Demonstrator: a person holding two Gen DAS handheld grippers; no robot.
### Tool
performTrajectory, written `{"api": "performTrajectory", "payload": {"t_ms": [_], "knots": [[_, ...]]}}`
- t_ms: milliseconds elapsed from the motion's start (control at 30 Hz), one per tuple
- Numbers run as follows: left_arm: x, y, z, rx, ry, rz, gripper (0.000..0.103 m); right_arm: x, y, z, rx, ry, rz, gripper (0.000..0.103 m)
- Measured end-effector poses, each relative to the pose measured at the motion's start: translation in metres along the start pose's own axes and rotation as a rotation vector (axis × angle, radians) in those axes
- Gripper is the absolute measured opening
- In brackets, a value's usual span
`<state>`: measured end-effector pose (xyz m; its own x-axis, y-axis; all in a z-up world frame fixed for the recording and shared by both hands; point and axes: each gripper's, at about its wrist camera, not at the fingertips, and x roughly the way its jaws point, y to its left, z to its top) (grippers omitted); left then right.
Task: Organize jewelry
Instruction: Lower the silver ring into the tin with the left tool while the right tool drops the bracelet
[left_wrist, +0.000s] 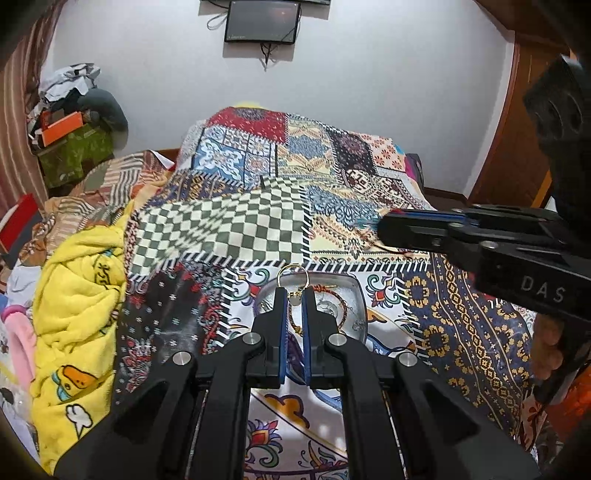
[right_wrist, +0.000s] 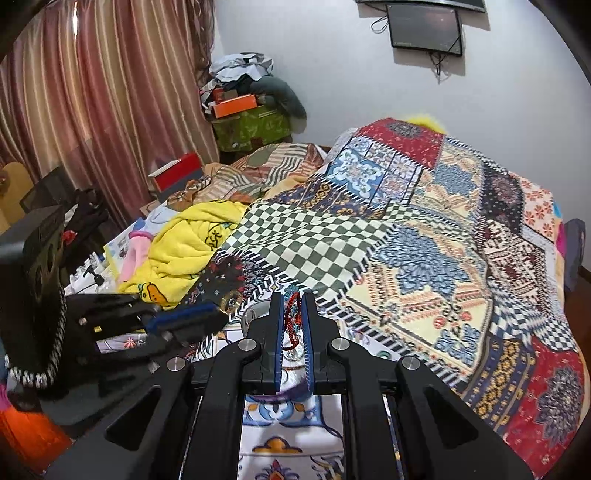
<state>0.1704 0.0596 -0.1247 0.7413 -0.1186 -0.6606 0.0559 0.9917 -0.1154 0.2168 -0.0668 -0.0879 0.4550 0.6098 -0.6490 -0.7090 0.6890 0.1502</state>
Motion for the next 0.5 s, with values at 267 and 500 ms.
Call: {"api": "performTrajectory", "payload": {"t_ms": [267,500], "knots": [[0.023,-0.010,-0.009,0.022,0.052,-0.017,0.005,0.022,-0.005,0.003,0.024,0.038,0.035,0.008],[0.029,-0.004,-0.008,0.004,0.057,-0.007,0.005,0.038,-0.009,-0.001,0.047,0.079,0.058,0.008]]}}
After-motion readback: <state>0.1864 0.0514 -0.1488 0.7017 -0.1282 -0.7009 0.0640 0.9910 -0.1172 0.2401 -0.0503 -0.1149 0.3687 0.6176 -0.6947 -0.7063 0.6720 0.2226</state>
